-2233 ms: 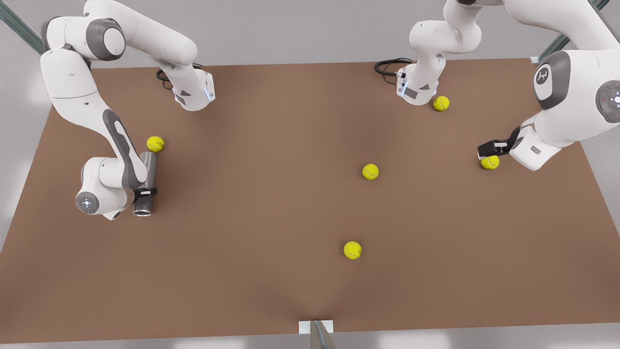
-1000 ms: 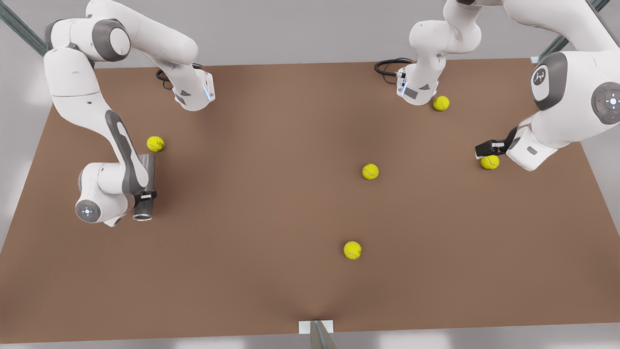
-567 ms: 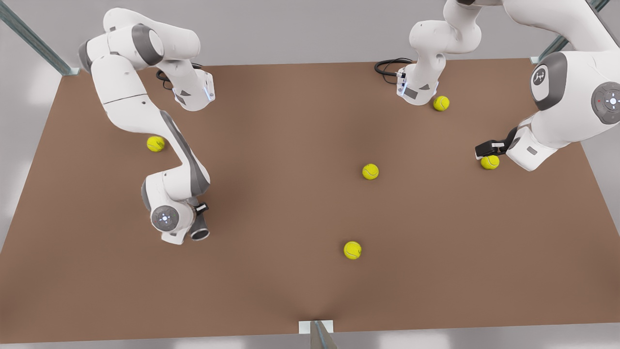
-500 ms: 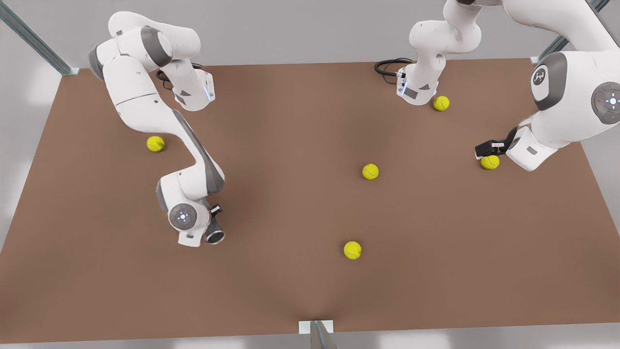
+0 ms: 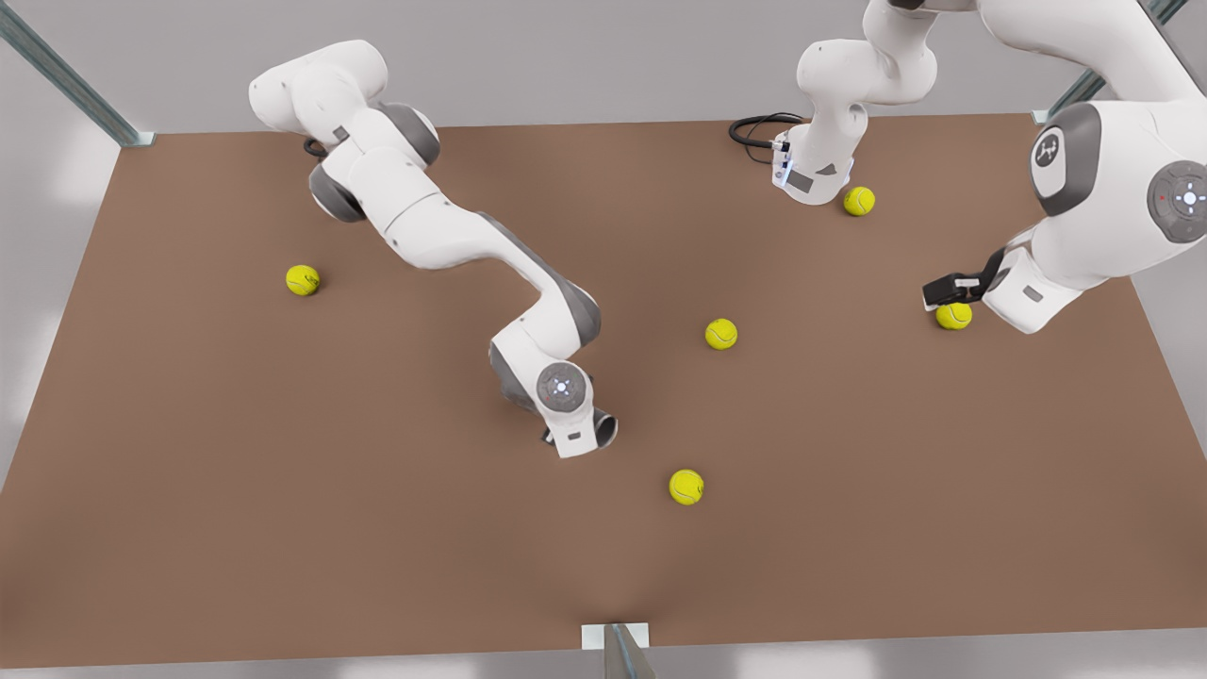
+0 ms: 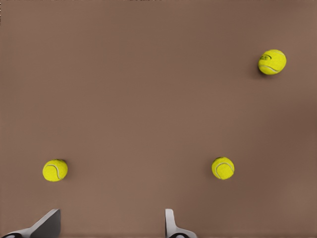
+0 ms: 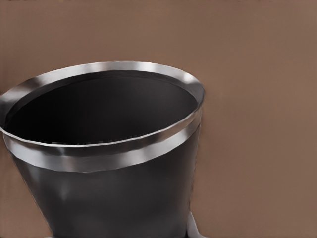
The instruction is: Put the tennis tube upright
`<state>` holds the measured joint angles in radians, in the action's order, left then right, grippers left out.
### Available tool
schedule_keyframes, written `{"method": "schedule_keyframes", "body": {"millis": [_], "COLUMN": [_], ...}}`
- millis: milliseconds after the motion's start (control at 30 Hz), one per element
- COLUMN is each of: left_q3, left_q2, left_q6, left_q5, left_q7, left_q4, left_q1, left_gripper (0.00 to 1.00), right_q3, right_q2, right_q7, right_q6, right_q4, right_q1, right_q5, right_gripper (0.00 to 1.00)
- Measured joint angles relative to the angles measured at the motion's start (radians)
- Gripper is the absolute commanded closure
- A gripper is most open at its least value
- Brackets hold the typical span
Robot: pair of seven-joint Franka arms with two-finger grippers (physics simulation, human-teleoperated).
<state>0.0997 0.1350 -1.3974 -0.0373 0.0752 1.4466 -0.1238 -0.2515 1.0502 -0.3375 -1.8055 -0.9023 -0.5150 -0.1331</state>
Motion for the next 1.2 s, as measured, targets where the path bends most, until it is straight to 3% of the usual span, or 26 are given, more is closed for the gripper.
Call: {"method": "schedule_keyframes", "body": {"millis": [133, 167, 433, 533, 733, 867, 1033, 1133, 1200], "left_q3": [0.000, 0.000, 0.000, 0.000, 0.000, 0.000, 0.000, -0.161, -0.172], "left_q2": [0.000, 0.000, 0.000, 0.000, -0.001, 0.015, 0.329, 0.524, 0.613], "left_q6": [-0.001, -0.003, -0.003, -0.003, -0.004, -0.021, -0.355, -0.551, -0.554], "left_q5": [0.000, 0.000, 0.000, 0.000, 0.000, -0.008, -0.335, -0.575, -0.732], "left_q7": [0.000, 0.000, 0.000, 0.000, 0.000, -0.005, -0.017, -0.086, -0.318], "left_q4": [0.002, 0.006, 0.009, 0.009, 0.012, 0.020, 0.018, 0.000, -0.003], "left_q1": [-0.002, -0.002, -0.004, -0.003, -0.007, -0.006, -0.061, -0.079, -0.071], "left_gripper": [0.00, 0.00, 0.00, 0.00, 0.00, 0.00, 0.00, 0.00, 0.00], "right_q3": [0.001, 0.001, 0.004, 0.014, 0.018, 0.099, 0.092, 0.089, 0.089], "right_q2": [0.004, 0.004, 0.004, 0.004, 0.002, -0.118, -0.202, -0.211, -0.217], "right_q7": [0.006, 0.020, 0.023, -0.146, -0.191, -0.019, 0.481, 0.540, 0.577], "right_q6": [-0.037, -0.043, -0.087, -0.115, -0.101, 0.112, 0.213, 0.241, 0.262], "right_q4": [0.000, 0.000, -0.007, -0.010, -0.017, -0.038, -0.032, -0.034, -0.034], "right_q1": [-0.025, -0.030, -0.048, -0.048, -0.040, 0.048, 0.063, 0.082, 0.084], "right_q5": [0.040, 0.044, 0.046, 0.046, 0.046, 0.048, 0.054, 0.061, 0.061], "right_gripper": [0.22, 0.01, 0.00, 0.00, 0.00, 0.00, 0.00, 0.00, 0.00]}}
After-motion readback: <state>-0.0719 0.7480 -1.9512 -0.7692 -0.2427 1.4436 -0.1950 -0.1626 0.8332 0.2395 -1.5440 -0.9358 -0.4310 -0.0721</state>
